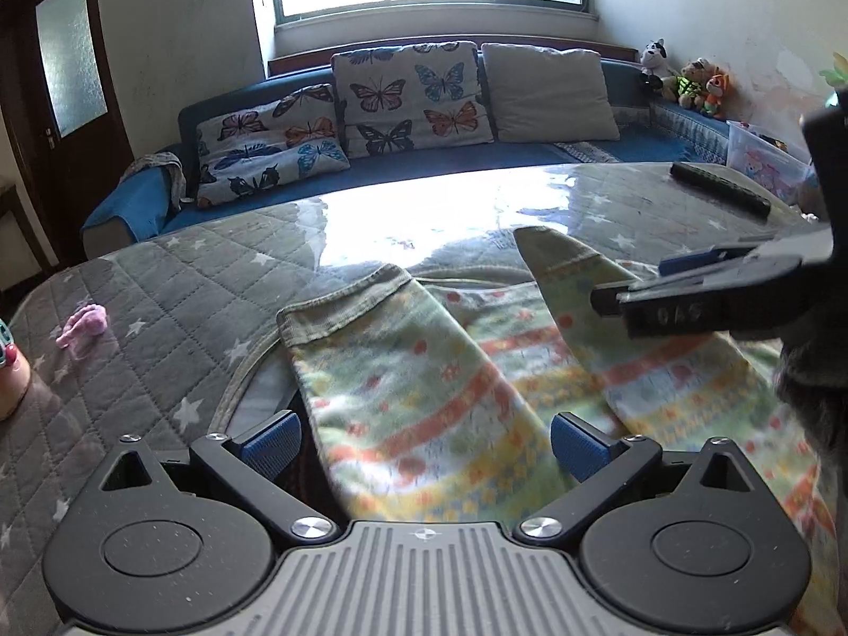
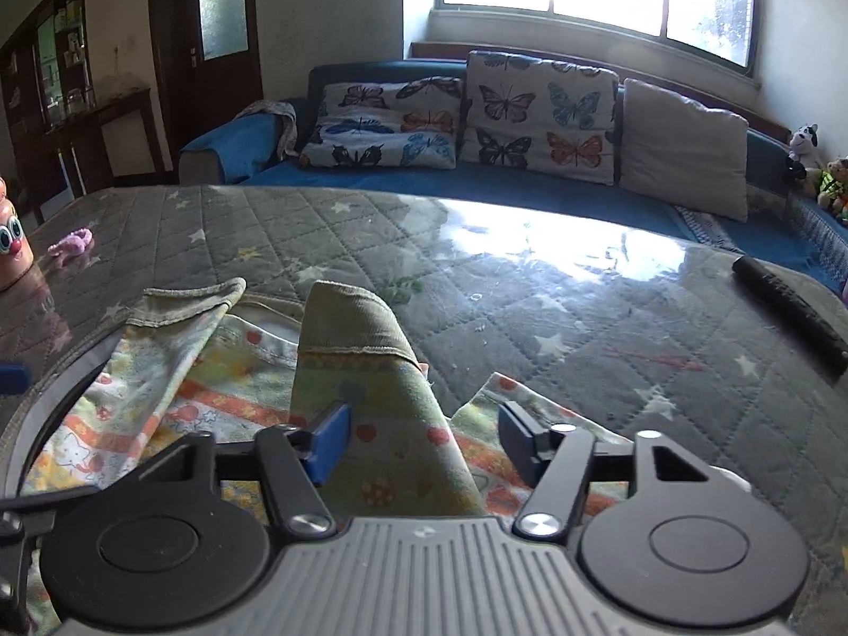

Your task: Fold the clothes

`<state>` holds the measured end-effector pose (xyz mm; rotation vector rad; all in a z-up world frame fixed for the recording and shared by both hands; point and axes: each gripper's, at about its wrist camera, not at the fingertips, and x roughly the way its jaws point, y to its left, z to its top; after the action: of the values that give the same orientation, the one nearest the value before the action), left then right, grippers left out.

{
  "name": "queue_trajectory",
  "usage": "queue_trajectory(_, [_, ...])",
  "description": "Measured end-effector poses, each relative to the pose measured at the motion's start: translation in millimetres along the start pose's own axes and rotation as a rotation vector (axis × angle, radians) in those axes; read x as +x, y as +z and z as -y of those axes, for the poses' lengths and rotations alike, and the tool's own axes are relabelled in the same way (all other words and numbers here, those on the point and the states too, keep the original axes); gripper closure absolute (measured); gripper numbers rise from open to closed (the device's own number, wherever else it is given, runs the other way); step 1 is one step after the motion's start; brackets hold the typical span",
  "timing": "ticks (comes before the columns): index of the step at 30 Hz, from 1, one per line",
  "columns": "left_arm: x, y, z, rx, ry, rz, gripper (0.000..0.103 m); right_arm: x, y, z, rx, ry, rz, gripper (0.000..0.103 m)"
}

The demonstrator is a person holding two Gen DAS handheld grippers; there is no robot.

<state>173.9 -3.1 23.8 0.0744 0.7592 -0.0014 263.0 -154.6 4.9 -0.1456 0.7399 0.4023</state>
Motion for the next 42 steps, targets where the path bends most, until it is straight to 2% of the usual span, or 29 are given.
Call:
queue_trajectory(2, [7, 7, 0, -0.01, -0.012, -0.002, 0.011, 4, -1, 1, 0.006, 0.024, -0.009, 0.069])
queue_trajectory(3, [10, 11, 1, -0.015, -0.021, -0.004, 0.013, 4, -2, 2, 0.012, 0.036, -0.019, 0.073])
queue_trajectory(5, [20, 16, 3, -0.017, -0.035, -0.023, 0.017, -1, -4, 6, 0.021, 0.041, -0.014, 0.089])
queue_trajectory(6, [25, 17, 3, -0.014, -0.036, -0.035, 0.022, -3, -6, 7, 0.025, 0.044, -0.012, 0.094])
queue_trajectory(8, [34, 18, 4, -0.007, -0.035, -0.059, 0.029, -12, -7, 10, 0.033, 0.04, 0.005, 0.098])
queue_trajectory(10, [42, 17, 4, -0.005, -0.038, -0.081, 0.049, -26, -9, 14, 0.045, 0.032, 0.029, 0.099])
queue_trajectory(11, [44, 16, 3, -0.007, -0.042, -0.09, 0.054, -40, -10, 19, 0.049, 0.02, 0.054, 0.099])
queue_trajectory(13, [46, 13, 1, -0.009, -0.048, -0.101, 0.078, -59, -13, 27, 0.069, 0.005, 0.087, 0.099])
queue_trajectory(16, [42, 8, -4, -0.007, -0.053, -0.092, 0.093, -91, -23, 40, 0.097, -0.034, 0.129, 0.099])
queue_trajectory(21, [19, -1, -20, -0.036, -0.024, -0.046, 0.098, -145, -46, 69, 0.173, -0.121, 0.196, 0.099])
queue_trajectory(25, [-9, -14, -43, -0.098, 0.002, -0.011, 0.1, -184, -76, 93, 0.244, -0.217, 0.229, 0.099])
queue_trajectory(31, [-65, -46, -86, -0.205, 0.076, 0.05, 0.102, -225, -125, 123, 0.372, -0.326, 0.24, 0.099])
queue_trajectory(35, [-86, -68, -110, -0.248, 0.106, 0.034, 0.102, -242, -165, 137, 0.459, -0.384, 0.204, 0.099])
queue_trajectory(37, [-89, -72, -113, -0.247, 0.101, 0.023, 0.101, -248, -183, 143, 0.501, -0.409, 0.183, 0.099])
queue_trajectory(42, [-82, -55, -92, -0.196, 0.074, 0.028, 0.099, -260, -202, 145, 0.539, -0.508, 0.169, 0.095])
